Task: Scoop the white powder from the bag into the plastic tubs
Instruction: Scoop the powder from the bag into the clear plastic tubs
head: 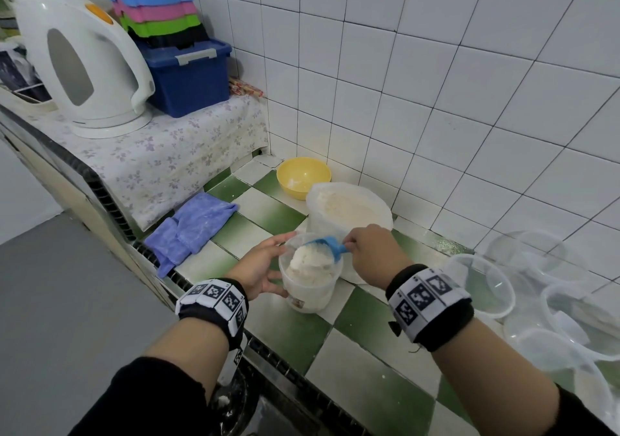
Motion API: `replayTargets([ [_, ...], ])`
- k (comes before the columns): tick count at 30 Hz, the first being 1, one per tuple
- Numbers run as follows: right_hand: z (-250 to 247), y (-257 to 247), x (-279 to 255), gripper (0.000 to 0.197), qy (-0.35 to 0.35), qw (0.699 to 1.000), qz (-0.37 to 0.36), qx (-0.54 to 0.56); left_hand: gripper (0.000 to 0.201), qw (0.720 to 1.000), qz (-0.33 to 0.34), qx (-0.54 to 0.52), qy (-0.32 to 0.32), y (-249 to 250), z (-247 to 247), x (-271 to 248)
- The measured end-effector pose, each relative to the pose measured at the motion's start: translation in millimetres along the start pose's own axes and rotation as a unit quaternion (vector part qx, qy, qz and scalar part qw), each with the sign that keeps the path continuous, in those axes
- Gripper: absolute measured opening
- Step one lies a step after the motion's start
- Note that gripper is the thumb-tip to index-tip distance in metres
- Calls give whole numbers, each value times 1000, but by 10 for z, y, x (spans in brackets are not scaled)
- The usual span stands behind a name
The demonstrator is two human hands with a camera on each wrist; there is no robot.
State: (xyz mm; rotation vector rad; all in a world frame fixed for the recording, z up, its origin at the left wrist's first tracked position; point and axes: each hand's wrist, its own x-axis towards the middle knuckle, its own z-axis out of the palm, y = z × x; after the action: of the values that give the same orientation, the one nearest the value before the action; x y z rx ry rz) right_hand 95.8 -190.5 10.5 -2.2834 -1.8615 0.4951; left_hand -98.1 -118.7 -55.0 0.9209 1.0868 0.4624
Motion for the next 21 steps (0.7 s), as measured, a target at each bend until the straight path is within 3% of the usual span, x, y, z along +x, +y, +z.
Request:
replayTargets([
  [4, 111, -27, -53, 38, 33, 992, -70, -100, 30, 1000, 1, -1, -2, 3, -5, -6],
  [8, 147, -3, -84, 44, 64, 991, -89, -81, 31, 1000, -1, -5, -5, 4, -16, -2],
  [17, -8, 89, -77, 29, 54, 997, -43, -20, 32, 1000, -4, 0, -8, 18, -42, 19],
  [21, -256, 199, -71, 21, 35, 993, 3, 111, 33, 1000, -3, 4, -6, 20, -57, 41],
])
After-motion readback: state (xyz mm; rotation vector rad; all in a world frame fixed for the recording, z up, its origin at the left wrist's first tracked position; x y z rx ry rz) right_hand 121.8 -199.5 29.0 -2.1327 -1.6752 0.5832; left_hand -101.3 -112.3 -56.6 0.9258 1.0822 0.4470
